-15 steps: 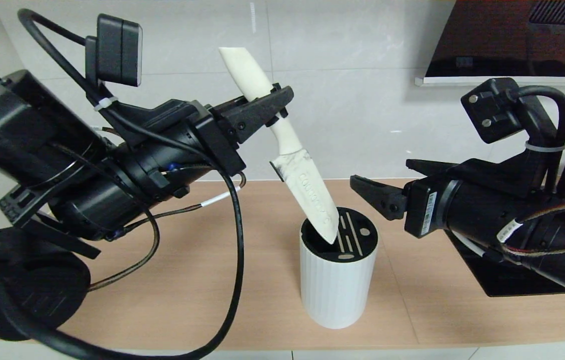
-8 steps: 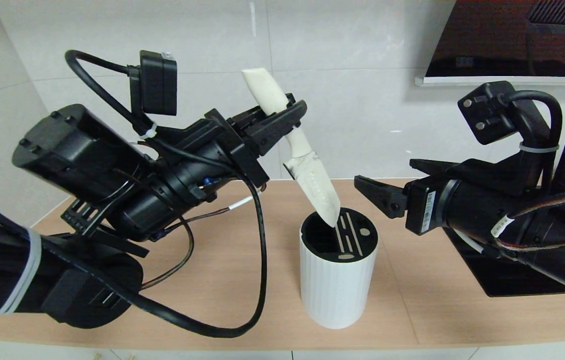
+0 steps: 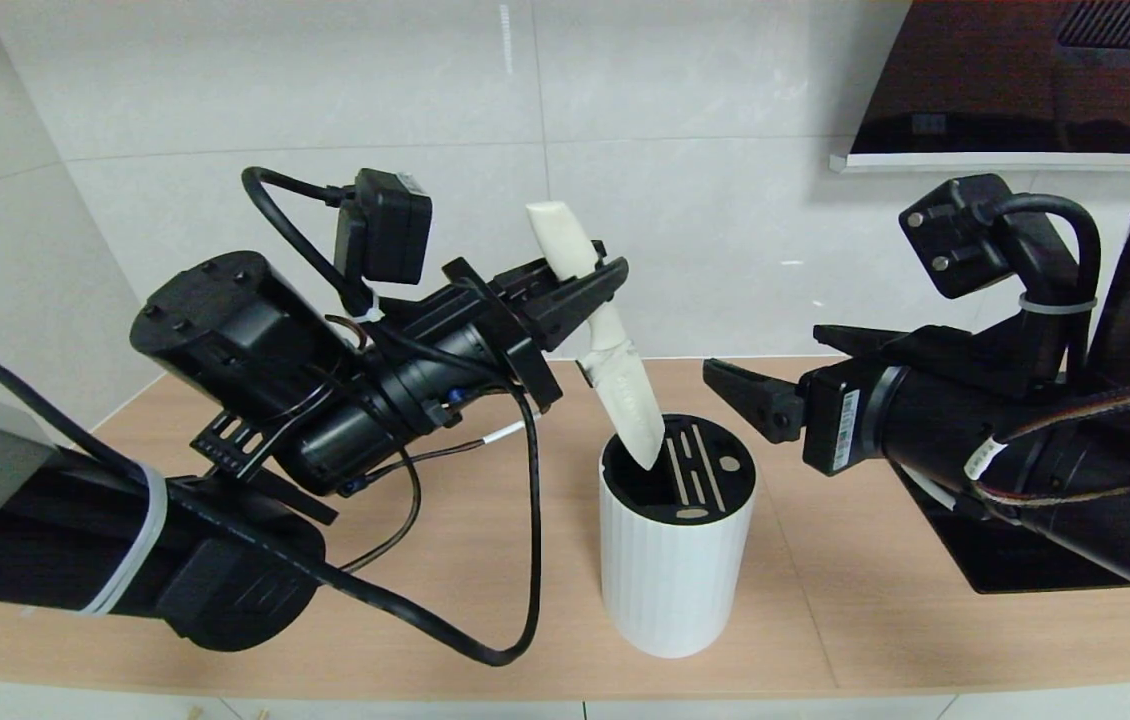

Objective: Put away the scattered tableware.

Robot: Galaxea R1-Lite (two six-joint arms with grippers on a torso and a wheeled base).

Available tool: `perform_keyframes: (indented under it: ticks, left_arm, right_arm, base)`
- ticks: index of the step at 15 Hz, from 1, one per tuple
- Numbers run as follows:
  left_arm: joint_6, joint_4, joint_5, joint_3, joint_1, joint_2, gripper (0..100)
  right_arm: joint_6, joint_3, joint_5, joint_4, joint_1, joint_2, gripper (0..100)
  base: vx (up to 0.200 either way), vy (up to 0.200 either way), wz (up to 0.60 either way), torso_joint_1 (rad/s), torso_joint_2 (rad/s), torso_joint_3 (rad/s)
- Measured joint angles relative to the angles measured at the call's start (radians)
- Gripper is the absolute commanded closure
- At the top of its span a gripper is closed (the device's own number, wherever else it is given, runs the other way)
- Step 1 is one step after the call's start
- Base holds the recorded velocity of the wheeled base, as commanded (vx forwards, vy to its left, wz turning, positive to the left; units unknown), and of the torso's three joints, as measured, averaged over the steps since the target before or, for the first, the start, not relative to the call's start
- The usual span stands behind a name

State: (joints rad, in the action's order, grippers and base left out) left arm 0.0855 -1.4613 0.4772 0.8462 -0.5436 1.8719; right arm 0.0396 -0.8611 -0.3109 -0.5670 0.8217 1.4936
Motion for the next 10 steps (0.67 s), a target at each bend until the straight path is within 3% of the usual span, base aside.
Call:
perform_keyframes:
  ticks: [10]
  left_arm:
    - [-0.004,0.000,0.000,-0.035,-0.019,0.063,100]
  right_arm:
    - [0.000,0.000,-0.002,-0.001,0.000,0.008,0]
  base:
    - [0.000,0.000,0.00,0.000,0.00,0.000]
